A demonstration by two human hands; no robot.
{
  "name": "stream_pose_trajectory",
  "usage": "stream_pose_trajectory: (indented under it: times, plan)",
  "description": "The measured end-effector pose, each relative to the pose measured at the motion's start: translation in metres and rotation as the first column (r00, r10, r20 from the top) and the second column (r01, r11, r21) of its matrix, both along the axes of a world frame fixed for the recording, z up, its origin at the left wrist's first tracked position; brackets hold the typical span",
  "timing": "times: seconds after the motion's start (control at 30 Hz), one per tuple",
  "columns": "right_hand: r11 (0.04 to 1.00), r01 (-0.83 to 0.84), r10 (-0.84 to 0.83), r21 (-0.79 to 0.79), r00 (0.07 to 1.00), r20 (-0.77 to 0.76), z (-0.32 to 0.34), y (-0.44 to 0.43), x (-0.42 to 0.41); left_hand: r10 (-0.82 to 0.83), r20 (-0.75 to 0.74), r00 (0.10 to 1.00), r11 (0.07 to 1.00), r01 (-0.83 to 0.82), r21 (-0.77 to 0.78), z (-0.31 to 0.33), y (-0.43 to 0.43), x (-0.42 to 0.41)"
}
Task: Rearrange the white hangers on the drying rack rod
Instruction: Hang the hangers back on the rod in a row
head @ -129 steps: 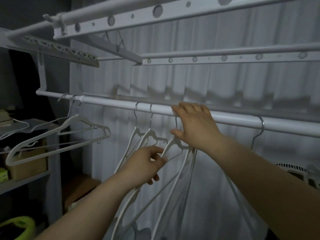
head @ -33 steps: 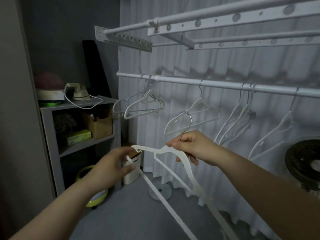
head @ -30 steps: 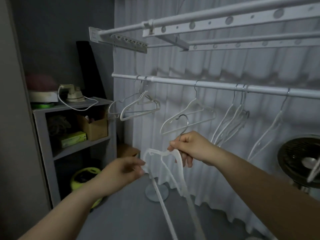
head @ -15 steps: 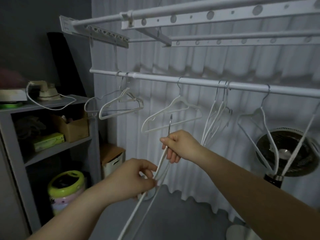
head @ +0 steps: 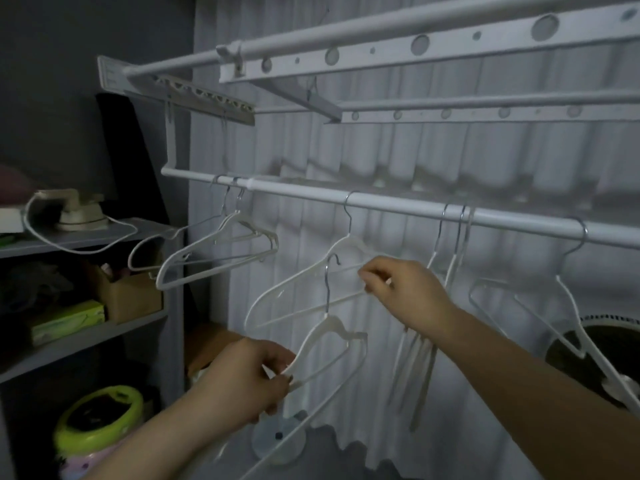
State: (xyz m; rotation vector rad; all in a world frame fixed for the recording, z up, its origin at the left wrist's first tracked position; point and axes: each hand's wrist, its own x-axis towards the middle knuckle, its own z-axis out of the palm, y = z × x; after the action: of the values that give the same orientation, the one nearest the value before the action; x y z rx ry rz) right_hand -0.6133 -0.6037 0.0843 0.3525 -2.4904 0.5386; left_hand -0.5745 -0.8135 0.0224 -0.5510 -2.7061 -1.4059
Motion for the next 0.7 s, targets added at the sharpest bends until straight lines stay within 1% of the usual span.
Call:
stream_pose_trajectory:
  times: [0.1,0.17,0.23,0.3,0.4,0.47,0.6,0.7]
  plan:
    - [0.992,0.083,-0.058,0.094,0.968,-0.246,0.023,0.036,-0.022,0.024,-0.027,0.999,0.997,-0.022,0.069,0.008,0.023,-0.023]
    - [0.968,0.209,-0.150,0.140,0.927,-0.343,0.037,0.059,-0.035,0.053,-0.058,0.997,0.992,-0.047,0.116,0.014,0.042,-0.038]
    - [0.927,0.319,-0.236,0.199,0.906,-0.352,0.050,0.077,-0.046,0.072,-0.105,0.992,0.988,-0.057,0.142,0.021,0.060,-0.050]
    - [0.903,0.355,-0.267,0.244,0.906,-0.328,0.059,0.091,-0.054,0.063,-0.150,0.987,0.988,-0.041,0.146,0.029,0.076,-0.058]
    - [0.880,0.352,-0.263,0.320,0.920,-0.290,0.062,0.099,-0.059,0.037,-0.169,0.985,0.983,-0.005,0.182,0.035,0.094,-0.069]
    - [0.865,0.353,-0.259,0.356,0.922,-0.287,0.062,0.101,-0.060,0.046,-0.166,0.985,0.980,-0.012,0.198,0.035,0.103,-0.074]
    - [0.853,0.344,-0.234,0.393,0.925,-0.301,0.061,0.103,-0.061,0.062,-0.196,0.979,0.980,-0.022,0.200,0.043,0.114,-0.086]
    - [0.843,0.345,-0.221,0.412,0.922,-0.318,0.061,0.106,-0.060,0.030,-0.207,0.978,0.984,0.007,0.176,0.046,0.121,-0.095]
